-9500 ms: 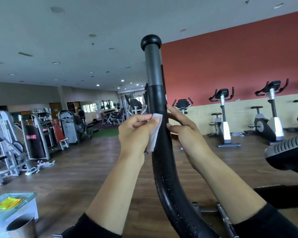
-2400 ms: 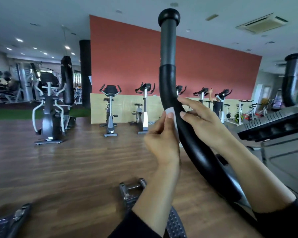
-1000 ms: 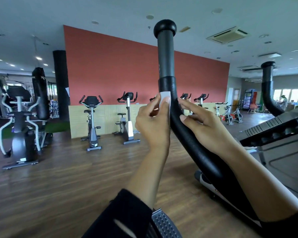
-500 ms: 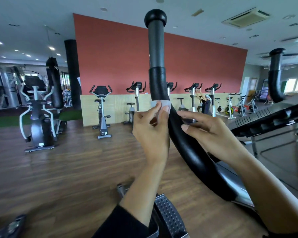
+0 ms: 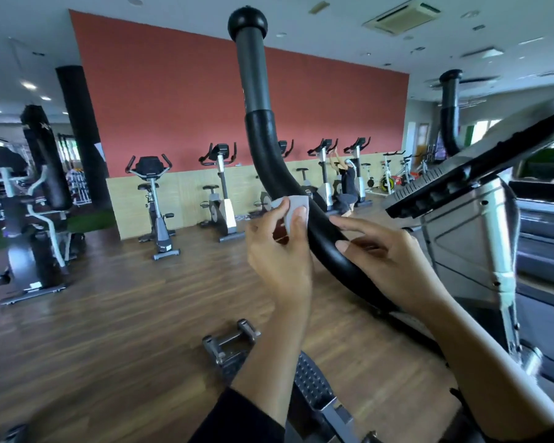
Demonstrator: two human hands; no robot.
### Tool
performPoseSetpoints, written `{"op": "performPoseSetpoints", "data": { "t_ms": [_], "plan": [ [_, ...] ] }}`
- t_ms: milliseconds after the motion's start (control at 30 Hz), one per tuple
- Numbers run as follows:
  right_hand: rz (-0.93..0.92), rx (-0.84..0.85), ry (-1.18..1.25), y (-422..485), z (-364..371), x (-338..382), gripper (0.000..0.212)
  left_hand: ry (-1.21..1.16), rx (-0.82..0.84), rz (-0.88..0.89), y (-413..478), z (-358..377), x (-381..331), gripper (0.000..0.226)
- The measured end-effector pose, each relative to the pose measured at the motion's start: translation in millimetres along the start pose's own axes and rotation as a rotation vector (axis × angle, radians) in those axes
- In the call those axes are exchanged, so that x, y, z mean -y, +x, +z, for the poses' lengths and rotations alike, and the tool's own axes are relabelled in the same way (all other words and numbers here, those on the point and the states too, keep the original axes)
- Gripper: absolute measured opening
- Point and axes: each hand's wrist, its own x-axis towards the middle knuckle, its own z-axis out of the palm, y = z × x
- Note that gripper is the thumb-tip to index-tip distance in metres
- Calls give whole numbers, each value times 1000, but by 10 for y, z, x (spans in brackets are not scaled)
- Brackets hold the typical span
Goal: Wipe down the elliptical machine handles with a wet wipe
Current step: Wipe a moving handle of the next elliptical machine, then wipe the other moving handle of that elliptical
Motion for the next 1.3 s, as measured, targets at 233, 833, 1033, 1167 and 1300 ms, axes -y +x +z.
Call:
{"op": "performPoseSetpoints", "data": {
  "t_ms": [233, 833, 1033, 1167, 1300],
  "plan": [
    [40, -175, -140, -337, 59, 18, 37, -72, 92, 21, -423, -140, 163, 19],
    [146, -151, -618, -1367, 944, -203, 22, 71, 609, 8, -568, -1317, 823, 7],
    [290, 88, -610, -1646, 1719, -536, 20, 282, 610, -118, -676, -2027, 1561, 7],
    [317, 224, -565, -1692, 2296, -749, 26, 452, 627, -202, -640, -2489, 2004, 23],
    [297, 374, -520, -1631, 2942, -977, 28, 561, 569, -321, -508, -2841, 2387, 23]
  ]
}}
